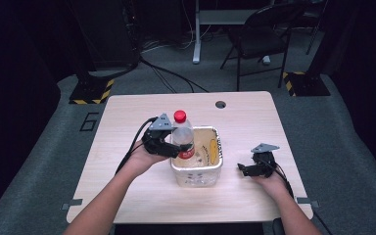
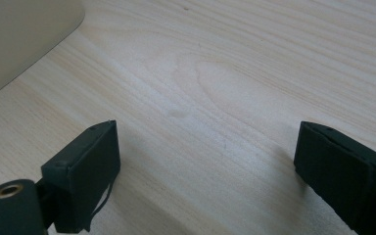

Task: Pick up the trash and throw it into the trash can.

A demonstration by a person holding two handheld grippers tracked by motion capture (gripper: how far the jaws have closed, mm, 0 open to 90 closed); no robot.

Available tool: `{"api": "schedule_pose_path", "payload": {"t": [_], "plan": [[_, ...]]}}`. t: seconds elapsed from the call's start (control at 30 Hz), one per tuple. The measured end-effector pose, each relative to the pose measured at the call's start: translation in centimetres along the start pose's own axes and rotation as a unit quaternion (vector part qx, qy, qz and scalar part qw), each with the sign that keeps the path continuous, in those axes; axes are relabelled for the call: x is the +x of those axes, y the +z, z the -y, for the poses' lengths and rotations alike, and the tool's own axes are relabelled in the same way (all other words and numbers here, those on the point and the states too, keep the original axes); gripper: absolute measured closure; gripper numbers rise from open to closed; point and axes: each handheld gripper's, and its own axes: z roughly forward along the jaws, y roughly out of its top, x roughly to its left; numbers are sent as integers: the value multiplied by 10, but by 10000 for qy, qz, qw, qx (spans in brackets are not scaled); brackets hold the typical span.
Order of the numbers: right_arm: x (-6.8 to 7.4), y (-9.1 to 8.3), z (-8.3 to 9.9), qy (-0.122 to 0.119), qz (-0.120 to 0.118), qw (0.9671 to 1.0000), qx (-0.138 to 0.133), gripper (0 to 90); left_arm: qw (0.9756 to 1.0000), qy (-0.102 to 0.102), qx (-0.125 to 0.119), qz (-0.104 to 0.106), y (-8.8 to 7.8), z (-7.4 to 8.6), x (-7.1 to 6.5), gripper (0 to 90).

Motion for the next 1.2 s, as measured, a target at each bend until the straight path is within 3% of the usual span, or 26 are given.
{"api": "schedule_pose_path", "payload": {"t": [0.37, 0.9, 1.2], "plan": [[0, 0, 0, 0, 1, 10000, -1, 93, 9998, 78, 169, 86, 15, 16, -2, 270], [0, 0, 0, -2, 2, 10000, -1, 94, 9984, 188, 492, 219, 26, 20, -4, 255], [0, 0, 0, 0, 2, 10000, -2, 93, 9989, 128, 412, 206, 22, 20, -3, 219]]}}
